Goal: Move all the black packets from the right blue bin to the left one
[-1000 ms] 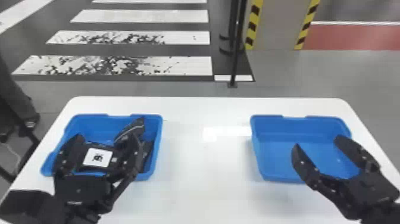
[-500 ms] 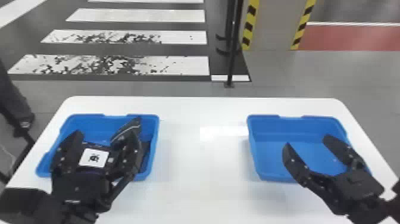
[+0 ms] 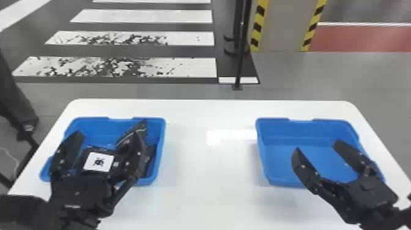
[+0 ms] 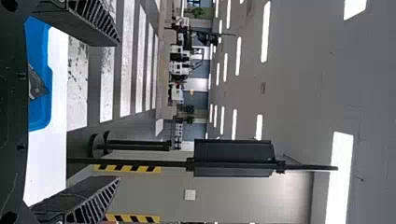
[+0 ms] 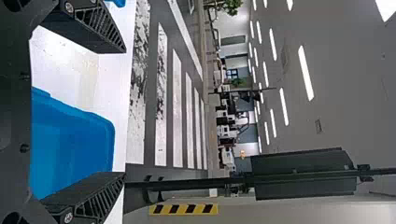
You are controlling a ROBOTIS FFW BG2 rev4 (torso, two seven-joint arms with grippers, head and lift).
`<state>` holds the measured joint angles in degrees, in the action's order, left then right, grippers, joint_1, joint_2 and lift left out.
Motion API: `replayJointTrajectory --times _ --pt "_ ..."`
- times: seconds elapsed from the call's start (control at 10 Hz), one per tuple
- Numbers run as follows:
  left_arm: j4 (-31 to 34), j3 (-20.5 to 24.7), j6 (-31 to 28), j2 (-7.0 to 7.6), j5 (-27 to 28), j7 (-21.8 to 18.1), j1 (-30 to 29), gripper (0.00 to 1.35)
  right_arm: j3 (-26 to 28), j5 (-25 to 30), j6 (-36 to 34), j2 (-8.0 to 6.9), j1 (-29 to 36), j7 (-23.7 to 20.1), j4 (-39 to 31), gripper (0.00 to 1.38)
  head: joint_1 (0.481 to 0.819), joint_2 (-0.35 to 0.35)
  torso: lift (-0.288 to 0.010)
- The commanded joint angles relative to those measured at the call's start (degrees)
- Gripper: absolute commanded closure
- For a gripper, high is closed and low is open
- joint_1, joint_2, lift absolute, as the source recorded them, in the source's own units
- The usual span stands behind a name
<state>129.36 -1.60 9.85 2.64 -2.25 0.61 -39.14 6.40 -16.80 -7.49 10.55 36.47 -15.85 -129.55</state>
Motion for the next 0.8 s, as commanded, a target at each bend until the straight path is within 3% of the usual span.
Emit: replayJointTrajectory --times 0.0,0.7 --pt "0.09 0.0 0.14 0.0 0.08 0.0 -0.09 0.0 0.0 -0.11 0.18 0.0 0.22 0.03 -0.18 0.09 0.695 0.0 -0.14" --pt "0.37 -0.23 1.13 0.09 0.19 0.0 -0.09 0.0 0.23 -0.11 1.02 -0.09 0.93 0.39 -0.74 0.09 0.695 -0.006 -0.14"
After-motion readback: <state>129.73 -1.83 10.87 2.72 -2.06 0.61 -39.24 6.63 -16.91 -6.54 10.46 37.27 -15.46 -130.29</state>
